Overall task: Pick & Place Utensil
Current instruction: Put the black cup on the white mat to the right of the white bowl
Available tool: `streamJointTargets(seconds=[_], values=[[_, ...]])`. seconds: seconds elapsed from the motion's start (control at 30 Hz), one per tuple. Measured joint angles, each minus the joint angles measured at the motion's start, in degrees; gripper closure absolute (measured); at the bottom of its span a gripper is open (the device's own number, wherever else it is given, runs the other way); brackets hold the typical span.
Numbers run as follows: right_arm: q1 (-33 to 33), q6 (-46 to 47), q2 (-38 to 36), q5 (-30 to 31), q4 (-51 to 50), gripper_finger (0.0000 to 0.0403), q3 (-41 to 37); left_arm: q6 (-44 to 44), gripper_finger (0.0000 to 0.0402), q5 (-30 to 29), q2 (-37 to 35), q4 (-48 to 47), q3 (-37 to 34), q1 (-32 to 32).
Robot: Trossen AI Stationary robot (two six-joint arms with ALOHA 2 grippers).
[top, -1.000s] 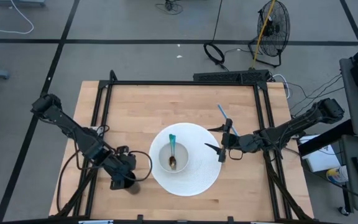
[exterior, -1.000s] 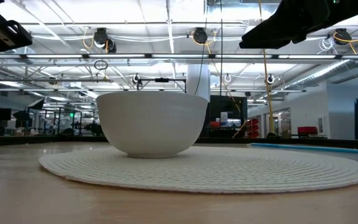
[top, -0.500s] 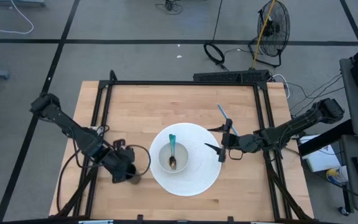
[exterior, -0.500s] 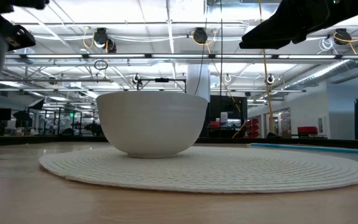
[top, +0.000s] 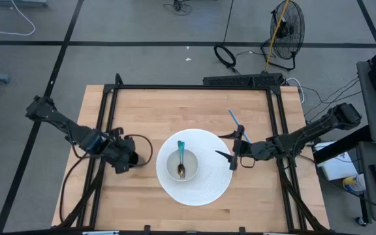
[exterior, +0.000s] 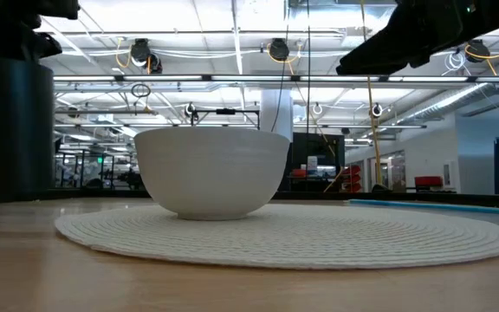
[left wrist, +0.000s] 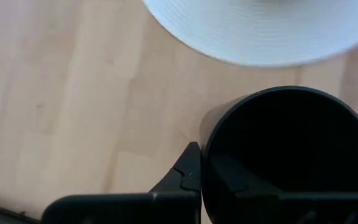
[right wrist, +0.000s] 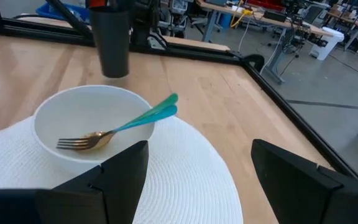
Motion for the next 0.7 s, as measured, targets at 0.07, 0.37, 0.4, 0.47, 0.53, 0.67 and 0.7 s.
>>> streamJointTargets(seconds=[0.07, 0.37, 0.4, 0.47, 0.53, 0.67, 0.7], values=[[0.0, 0.83, -0.02, 0.02, 0.09, 0.0124, -0.5, 0.14, 0.0399, -1.53, -1.09, -1.37, 0.0, 1.5], [0.0, 2.3, -0.02, 0.01, 2.48, 0.0124, -2.93, 2.21, 0.04, -7.32, -5.12, -1.3, 0.0, 8.97], [0.0, 2.06, -0.02, 0.02, 3.0, 0.0124, -3.02, 2.63, 0.04, -7.64, -5.58, -0.81, 0.0, 9.72], [0.0, 1.53, -0.02, 0.02, 3.46, 0.0124, -3.02, 3.54, 0.04, -7.93, -6.13, -0.2, 0.71, 11.23], [0.0, 0.72, -0.02, 0.02, 4.32, 0.0124, -3.04, 4.37, 0.04, -9.47, -6.57, 0.08, 2.54, 12.55], [0.0, -0.88, -0.02, 0.02, 6.53, 0.0124, -3.04, 8.15, 0.04, -13.66, -7.1, 0.14, 7.55, 14.62], [0.0, -0.99, -0.02, 0.02, 6.9, 0.0124, -3.04, 9.67, 0.04, -14.52, -7.09, 0.18, 8.81, 15.13]])
